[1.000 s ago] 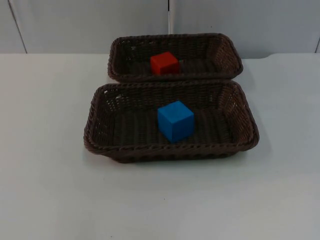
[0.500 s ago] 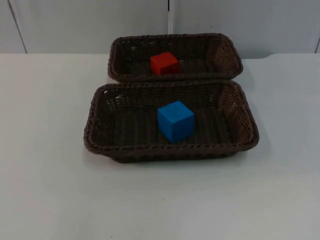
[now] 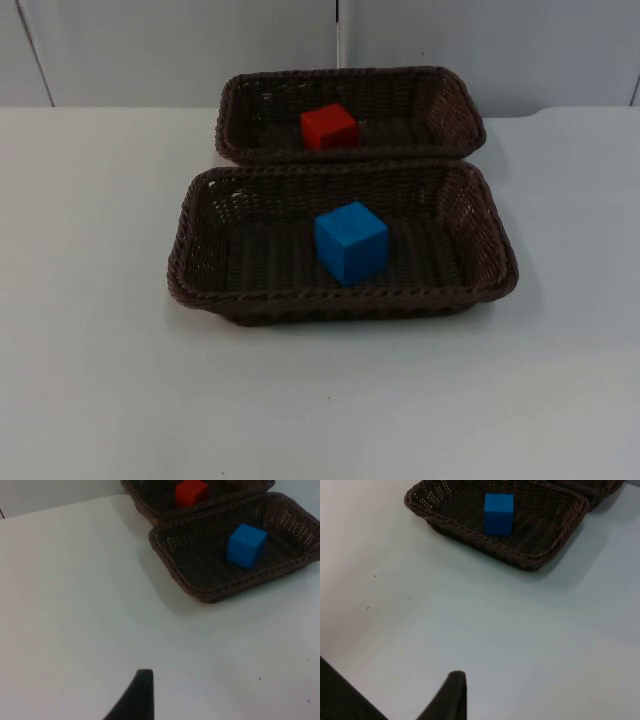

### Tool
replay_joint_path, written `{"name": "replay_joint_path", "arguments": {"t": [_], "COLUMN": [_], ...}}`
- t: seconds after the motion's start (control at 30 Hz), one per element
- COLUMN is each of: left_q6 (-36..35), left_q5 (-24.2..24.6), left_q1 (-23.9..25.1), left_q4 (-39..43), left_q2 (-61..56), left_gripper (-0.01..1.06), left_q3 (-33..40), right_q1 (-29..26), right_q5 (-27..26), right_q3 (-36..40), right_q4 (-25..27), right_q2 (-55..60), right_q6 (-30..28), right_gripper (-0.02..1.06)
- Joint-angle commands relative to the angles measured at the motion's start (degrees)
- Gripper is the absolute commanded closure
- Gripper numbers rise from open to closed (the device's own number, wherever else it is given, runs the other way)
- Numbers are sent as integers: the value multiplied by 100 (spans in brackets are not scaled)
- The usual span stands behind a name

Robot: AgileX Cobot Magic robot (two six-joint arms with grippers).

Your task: Pick up one cube with the left hand and place it into the upper basket. Pick up one cube with the right hand and place it into the lower basket.

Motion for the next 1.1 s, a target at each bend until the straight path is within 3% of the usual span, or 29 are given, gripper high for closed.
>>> {"name": "replay_joint_path", "arguments": {"t": [0.0,0.43,1.07], "left_q6": [-29,-29,-29], "left_q5": [15,15,15], "left_q1": [-35,74,1201], "left_q4": [22,22,113], "left_q2": [-26,-26,-26], "left_gripper": [0,0,0], "left_q3": [12,12,12], "right_q1": [-3,-3,-254], "right_q5": [-16,-26,75], "right_q3": [8,8,-61], "right_q4": [15,15,209], "right_q2": [-32,-369,-475], "right_q6": [0,0,38], "right_gripper": [-1,-1,-1]}}
